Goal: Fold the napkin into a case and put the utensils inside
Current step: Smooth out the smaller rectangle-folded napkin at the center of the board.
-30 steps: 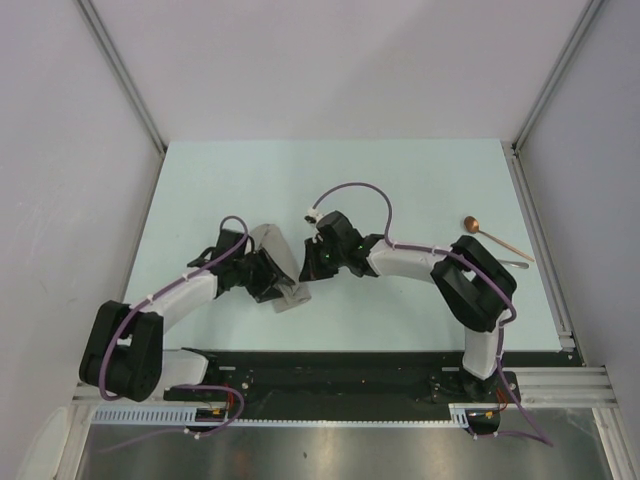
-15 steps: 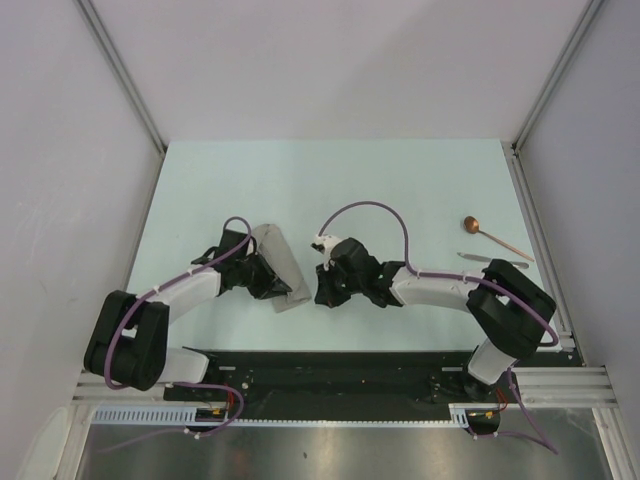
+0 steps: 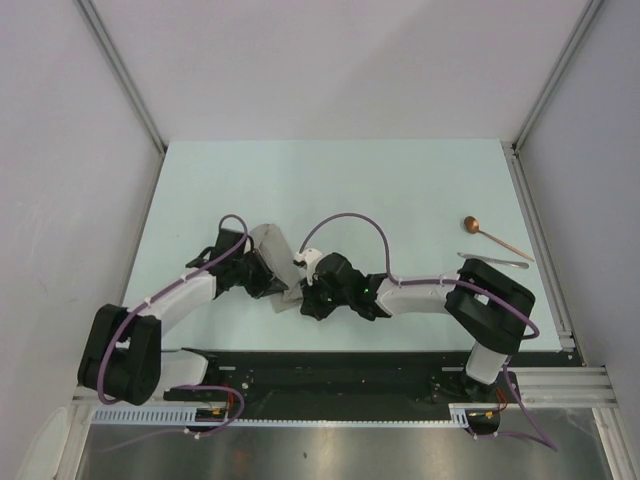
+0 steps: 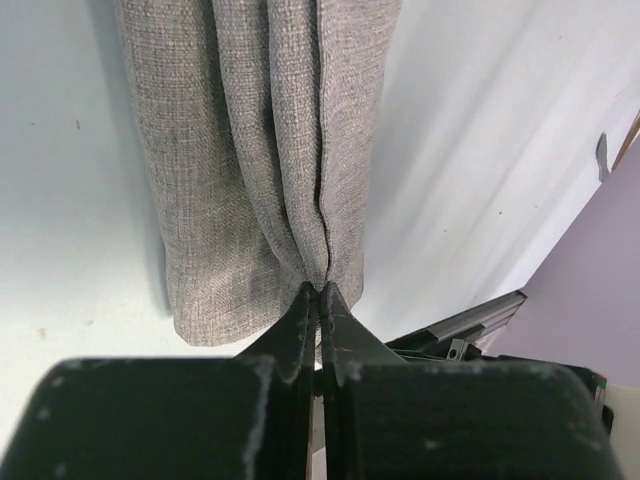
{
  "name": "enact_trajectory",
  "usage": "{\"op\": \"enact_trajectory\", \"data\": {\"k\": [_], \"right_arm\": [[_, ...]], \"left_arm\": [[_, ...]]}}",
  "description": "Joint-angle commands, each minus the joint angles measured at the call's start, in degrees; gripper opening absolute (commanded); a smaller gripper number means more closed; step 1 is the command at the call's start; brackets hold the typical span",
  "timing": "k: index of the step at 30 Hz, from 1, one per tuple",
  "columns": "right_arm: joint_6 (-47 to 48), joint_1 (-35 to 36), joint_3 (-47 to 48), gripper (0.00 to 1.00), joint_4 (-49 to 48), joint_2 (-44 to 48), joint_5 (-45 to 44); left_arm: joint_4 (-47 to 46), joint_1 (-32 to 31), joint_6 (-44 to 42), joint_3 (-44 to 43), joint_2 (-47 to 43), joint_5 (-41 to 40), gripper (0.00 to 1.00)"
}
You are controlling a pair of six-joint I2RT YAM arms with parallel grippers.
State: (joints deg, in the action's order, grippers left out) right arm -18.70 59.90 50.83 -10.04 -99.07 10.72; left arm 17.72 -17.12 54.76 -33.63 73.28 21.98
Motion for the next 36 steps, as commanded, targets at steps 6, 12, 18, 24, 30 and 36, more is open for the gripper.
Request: {"op": "enact_trajectory", "data": {"k": [6, 12, 18, 24, 30, 36], "right_arm": [[5.8, 5.3, -0.7, 0.0, -9.3, 0.5, -15.4], [8.2, 8.2, 2.4, 0.0, -9.0, -2.7, -21.1], [8.6, 8.6, 4.5, 0.0, -8.6, -4.8, -22.6], [8.6, 8.7, 4.3, 0.0, -8.5, -3.3, -22.6], [8.0, 7.8, 5.1, 0.0, -8.8, -4.7, -22.0], [8.2, 8.8, 4.1, 0.0, -8.7, -1.6, -21.4]], "left_arm": [[2.5, 0.9, -2.7, -2.3, -3.0, -2.1, 0.0], [1.4, 1.4, -2.8, -1.8, -2.9, -1.2, 0.0], [1.5, 1.6, -3.2, -2.7, -3.1, -1.0, 0.0], [2.1, 1.9, -3.9, -3.0, -3.4, -1.0, 0.0], [2.2, 2.1, -4.0, -3.2, -3.3, -0.9, 0.0], [2.3, 2.4, -4.3, -3.4, -3.0, -0.9, 0.0]]}}
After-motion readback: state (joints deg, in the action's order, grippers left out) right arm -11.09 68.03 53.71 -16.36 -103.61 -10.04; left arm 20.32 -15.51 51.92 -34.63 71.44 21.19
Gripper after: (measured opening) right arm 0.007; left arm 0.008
